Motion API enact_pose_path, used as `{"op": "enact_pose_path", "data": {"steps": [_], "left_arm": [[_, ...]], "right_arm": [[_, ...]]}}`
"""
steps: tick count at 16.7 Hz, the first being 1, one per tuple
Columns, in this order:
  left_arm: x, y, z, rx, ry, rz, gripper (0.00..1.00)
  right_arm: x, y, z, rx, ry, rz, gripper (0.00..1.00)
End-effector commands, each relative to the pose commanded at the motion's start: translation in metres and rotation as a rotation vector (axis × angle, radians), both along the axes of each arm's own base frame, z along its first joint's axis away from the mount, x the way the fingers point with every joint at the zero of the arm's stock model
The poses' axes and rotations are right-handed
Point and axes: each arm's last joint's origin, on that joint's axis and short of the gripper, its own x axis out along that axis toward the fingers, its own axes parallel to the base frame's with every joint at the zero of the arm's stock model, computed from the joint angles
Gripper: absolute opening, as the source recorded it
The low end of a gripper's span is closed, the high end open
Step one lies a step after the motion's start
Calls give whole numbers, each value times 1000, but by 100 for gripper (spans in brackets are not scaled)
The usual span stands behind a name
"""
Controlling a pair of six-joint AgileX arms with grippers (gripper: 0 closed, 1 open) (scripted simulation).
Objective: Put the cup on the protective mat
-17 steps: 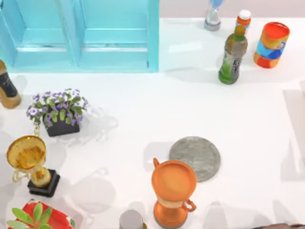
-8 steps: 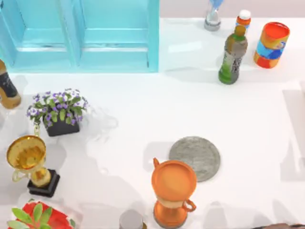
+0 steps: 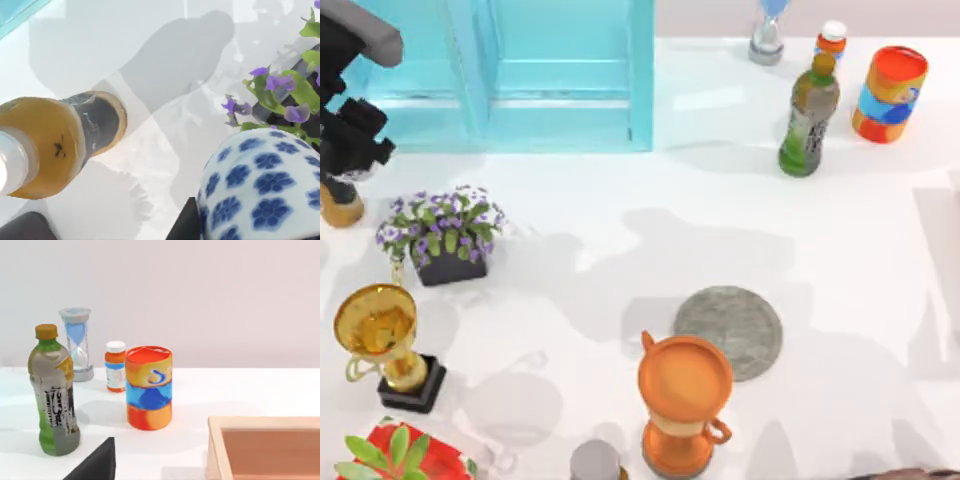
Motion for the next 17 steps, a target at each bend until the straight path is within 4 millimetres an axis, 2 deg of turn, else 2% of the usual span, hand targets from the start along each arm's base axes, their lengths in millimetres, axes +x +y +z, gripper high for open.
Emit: {"op": "enact_pose_path", "data": {"steps": [4, 8, 11, 13, 15, 17], "left_arm": [[28, -76, 10, -132, 61, 245, 0], [33, -173, -5, -170, 191, 429, 0], [18, -242, -23, -129, 269, 520, 0], [2, -280, -33, -93, 296, 562, 0], [-14, -310, -42, -60, 307, 592, 0], [-28, -333, -49, -29, 310, 608, 0]], "right_arm": [[0, 0, 0, 0, 0, 0, 100], [0, 0, 0, 0, 0, 0, 100], [0, 0, 0, 0, 0, 0, 100], [0, 0, 0, 0, 0, 0, 100], [0, 0, 0, 0, 0, 0, 100], [0, 0, 0, 0, 0, 0, 100]]}}
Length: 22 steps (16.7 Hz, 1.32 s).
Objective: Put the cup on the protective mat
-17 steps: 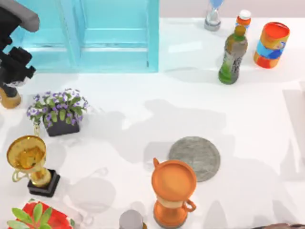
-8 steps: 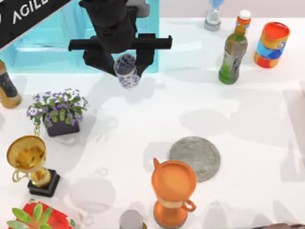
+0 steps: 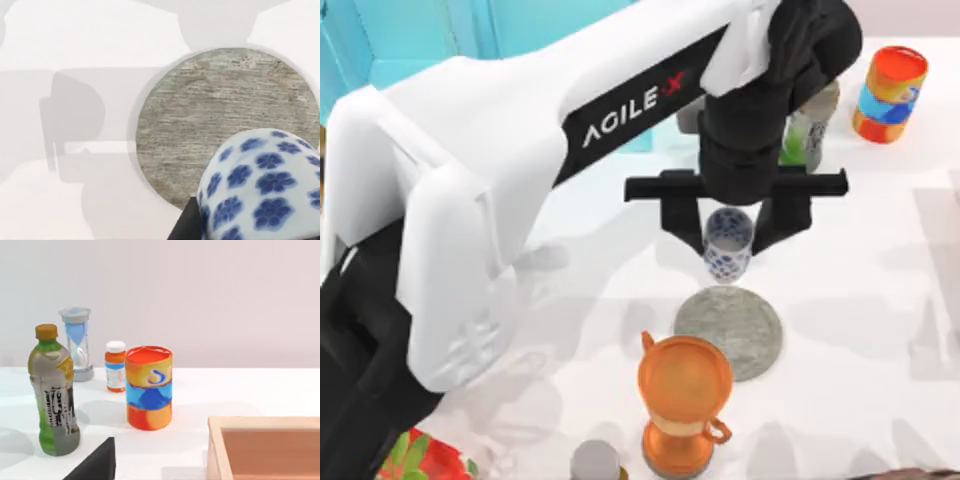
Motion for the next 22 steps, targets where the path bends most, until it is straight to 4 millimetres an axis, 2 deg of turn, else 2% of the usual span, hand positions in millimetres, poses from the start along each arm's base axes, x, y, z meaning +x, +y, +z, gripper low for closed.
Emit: {"op": "enact_pose_path", "data": {"steps": [3, 10, 17, 22], "left_arm": [[-13, -17, -5, 24, 7, 3, 0], [-11, -16, -10, 24, 8, 6, 0], [-12, -16, -66, 24, 15, 9, 0], [-14, -17, -70, 25, 7, 3, 0]], "right_arm": [[0, 0, 0, 0, 0, 0, 100], [0, 0, 0, 0, 0, 0, 100], [0, 0, 0, 0, 0, 0, 100], [0, 0, 0, 0, 0, 0, 100]]}}
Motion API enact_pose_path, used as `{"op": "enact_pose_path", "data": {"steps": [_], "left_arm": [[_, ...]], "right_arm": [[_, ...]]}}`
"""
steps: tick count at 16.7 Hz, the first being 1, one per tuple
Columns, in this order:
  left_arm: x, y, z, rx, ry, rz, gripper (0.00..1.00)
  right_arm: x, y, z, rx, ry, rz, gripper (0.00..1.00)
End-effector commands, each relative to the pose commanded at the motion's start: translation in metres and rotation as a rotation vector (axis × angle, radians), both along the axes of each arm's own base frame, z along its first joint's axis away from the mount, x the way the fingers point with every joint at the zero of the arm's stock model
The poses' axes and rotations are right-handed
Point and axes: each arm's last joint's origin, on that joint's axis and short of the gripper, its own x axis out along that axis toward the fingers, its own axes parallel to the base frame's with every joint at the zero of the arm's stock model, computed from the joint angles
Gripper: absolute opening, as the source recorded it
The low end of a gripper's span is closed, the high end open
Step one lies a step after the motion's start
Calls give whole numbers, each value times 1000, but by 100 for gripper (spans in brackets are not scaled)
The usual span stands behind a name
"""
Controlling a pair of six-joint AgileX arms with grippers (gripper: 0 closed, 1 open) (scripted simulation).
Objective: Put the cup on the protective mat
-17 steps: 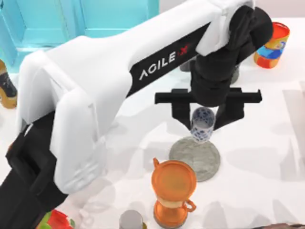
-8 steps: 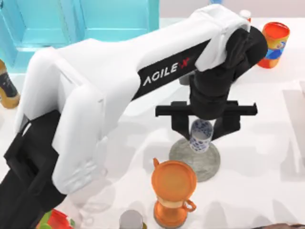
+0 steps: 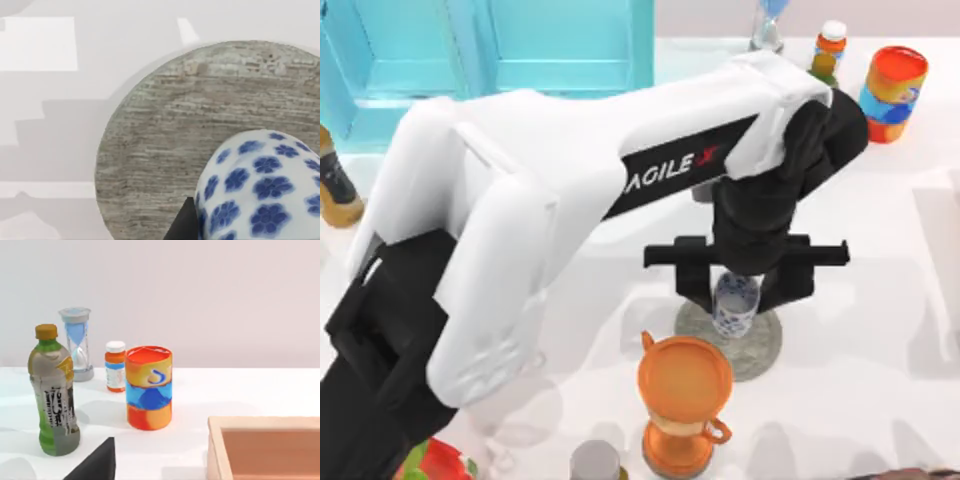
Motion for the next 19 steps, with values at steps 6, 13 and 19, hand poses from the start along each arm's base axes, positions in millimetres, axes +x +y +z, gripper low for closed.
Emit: {"op": "enact_pose_path", "data": {"steps": [6, 13, 19], "left_arm": [[0, 0, 0, 0, 0, 0, 45], [0, 0, 0, 0, 0, 0, 98], [0, 0, 0, 0, 0, 0, 100]], "right_arm": [[0, 0, 0, 0, 0, 0, 100], [0, 0, 0, 0, 0, 0, 100], [0, 0, 0, 0, 0, 0, 100]]}}
